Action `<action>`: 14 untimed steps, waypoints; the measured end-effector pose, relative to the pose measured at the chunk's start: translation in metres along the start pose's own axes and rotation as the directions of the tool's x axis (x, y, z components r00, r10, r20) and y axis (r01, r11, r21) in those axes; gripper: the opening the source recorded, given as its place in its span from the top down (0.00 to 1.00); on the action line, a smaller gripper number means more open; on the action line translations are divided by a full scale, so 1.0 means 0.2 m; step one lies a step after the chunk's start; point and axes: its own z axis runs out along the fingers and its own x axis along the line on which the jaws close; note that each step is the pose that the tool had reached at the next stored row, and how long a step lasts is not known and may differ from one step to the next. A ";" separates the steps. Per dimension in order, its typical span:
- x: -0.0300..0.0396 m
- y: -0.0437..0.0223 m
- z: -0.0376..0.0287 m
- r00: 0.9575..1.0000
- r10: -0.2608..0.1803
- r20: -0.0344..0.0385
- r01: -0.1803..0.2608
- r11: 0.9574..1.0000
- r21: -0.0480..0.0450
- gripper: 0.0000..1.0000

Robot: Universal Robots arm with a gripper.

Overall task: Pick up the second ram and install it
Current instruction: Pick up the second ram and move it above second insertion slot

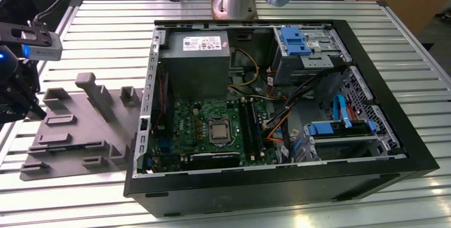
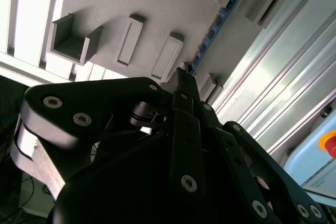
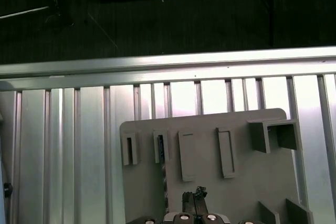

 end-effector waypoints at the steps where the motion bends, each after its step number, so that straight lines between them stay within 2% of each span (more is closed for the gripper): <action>1: 0.000 0.000 0.001 1.000 0.000 0.000 0.000 1.000 0.000 0.89; 14: 0.003 -0.001 0.018 1.000 0.000 0.000 0.000 1.000 0.000 0.89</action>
